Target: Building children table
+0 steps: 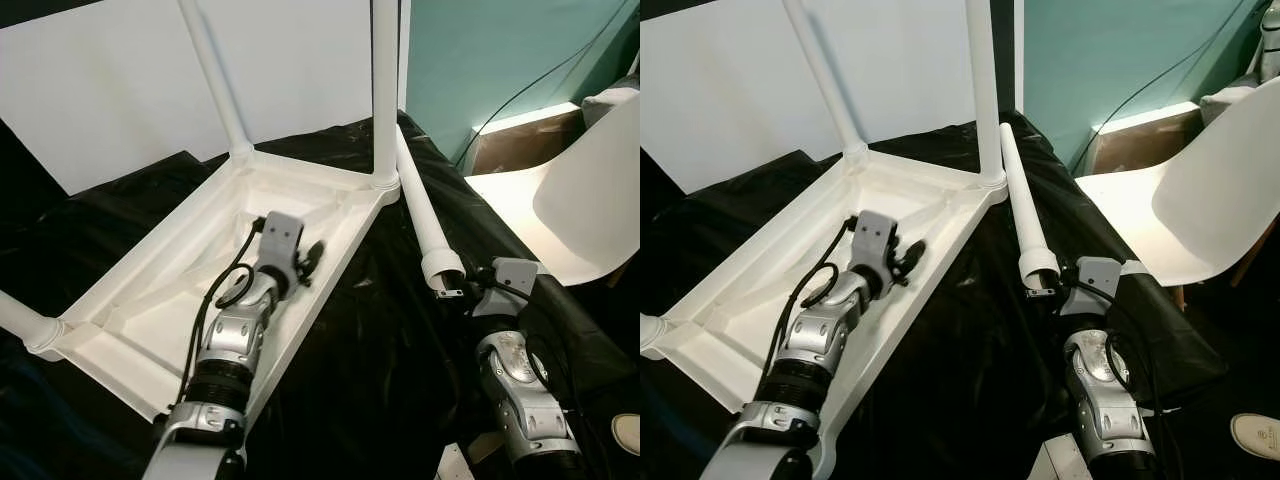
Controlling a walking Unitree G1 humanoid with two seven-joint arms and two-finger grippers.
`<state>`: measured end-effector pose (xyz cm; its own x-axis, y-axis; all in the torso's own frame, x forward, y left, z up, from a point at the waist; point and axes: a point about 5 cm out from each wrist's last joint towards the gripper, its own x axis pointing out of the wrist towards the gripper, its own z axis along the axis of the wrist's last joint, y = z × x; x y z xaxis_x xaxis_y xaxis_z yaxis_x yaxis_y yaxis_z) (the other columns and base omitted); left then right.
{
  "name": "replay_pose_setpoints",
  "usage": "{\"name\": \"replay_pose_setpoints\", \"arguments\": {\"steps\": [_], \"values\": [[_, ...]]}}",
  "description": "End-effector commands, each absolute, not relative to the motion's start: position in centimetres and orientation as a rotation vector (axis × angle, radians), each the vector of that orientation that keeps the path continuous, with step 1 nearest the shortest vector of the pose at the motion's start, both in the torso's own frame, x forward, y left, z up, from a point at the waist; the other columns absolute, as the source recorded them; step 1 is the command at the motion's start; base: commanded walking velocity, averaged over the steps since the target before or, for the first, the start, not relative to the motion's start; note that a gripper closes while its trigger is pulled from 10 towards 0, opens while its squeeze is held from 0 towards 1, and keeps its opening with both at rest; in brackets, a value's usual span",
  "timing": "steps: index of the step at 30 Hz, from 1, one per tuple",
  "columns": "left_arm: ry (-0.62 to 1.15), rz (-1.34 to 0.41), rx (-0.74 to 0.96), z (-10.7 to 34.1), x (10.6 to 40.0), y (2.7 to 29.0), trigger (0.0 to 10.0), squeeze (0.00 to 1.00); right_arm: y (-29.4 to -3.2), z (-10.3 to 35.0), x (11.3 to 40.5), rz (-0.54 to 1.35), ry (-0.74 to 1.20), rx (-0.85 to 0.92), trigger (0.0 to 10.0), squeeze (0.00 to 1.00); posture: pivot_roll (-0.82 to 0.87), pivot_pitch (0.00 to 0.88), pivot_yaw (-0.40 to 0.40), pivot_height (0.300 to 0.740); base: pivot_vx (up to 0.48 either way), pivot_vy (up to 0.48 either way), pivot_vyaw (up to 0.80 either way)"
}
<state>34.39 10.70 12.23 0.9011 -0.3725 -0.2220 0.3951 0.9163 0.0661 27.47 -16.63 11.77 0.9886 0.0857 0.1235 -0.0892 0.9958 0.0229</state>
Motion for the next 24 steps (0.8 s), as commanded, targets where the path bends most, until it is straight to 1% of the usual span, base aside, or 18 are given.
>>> {"name": "replay_pose_setpoints", "arguments": {"steps": [1,2,4,7,10,11,12,15,24], "values": [[0.235,-0.289,0.125,12.0,34.8,12.0,10.0,0.00,-15.1,11.1,27.4,0.159,-0.089,0.027,10.0,0.00,-0.05,0.000,0.127,0.740,0.000,0.000,0.00],[0.259,-0.244,0.137,11.8,34.8,12.5,10.0,0.00,-15.2,11.1,27.4,0.159,-0.090,0.027,10.0,0.00,-0.05,0.000,0.127,0.740,0.000,0.000,0.00],[0.300,-0.224,0.167,11.3,34.7,12.8,10.0,0.00,-15.3,11.2,27.4,0.156,-0.092,0.027,10.0,0.00,-0.05,0.000,0.127,0.740,0.000,0.000,0.00],[0.367,-0.365,0.188,10.3,33.8,11.4,10.0,0.00,-15.4,11.2,27.4,0.151,-0.092,0.024,10.0,0.00,-0.05,0.000,0.127,0.740,0.000,0.000,0.00],[0.388,-0.414,0.191,10.0,33.5,11.0,10.0,0.00,-15.4,11.2,27.4,0.149,-0.092,0.023,10.0,0.00,-0.05,0.000,0.127,0.740,0.000,0.000,0.00],[0.412,-0.480,0.212,9.7,33.1,10.4,5.8,0.00,-15.5,11.2,27.4,0.149,-0.092,0.023,10.0,0.00,-0.06,0.000,0.126,0.740,0.000,0.000,0.00],[0.465,-0.581,0.242,8.8,32.2,9.5,0.0,0.00,-15.4,11.2,27.4,0.149,-0.092,0.022,10.0,0.00,-0.06,0.000,0.126,0.740,0.000,0.000,0.00],[0.490,-0.611,0.248,8.5,31.9,9.0,0.0,0.00,-15.4,11.3,27.4,0.149,-0.093,0.022,10.0,0.00,-0.05,0.000,0.124,0.740,0.000,0.000,0.00],[0.508,-0.538,0.199,8.1,32.2,7.6,0.0,0.00,-15.4,11.3,27.6,0.153,-0.093,0.021,10.0,0.00,-0.06,0.000,0.125,0.740,0.000,0.000,0.00]]}}
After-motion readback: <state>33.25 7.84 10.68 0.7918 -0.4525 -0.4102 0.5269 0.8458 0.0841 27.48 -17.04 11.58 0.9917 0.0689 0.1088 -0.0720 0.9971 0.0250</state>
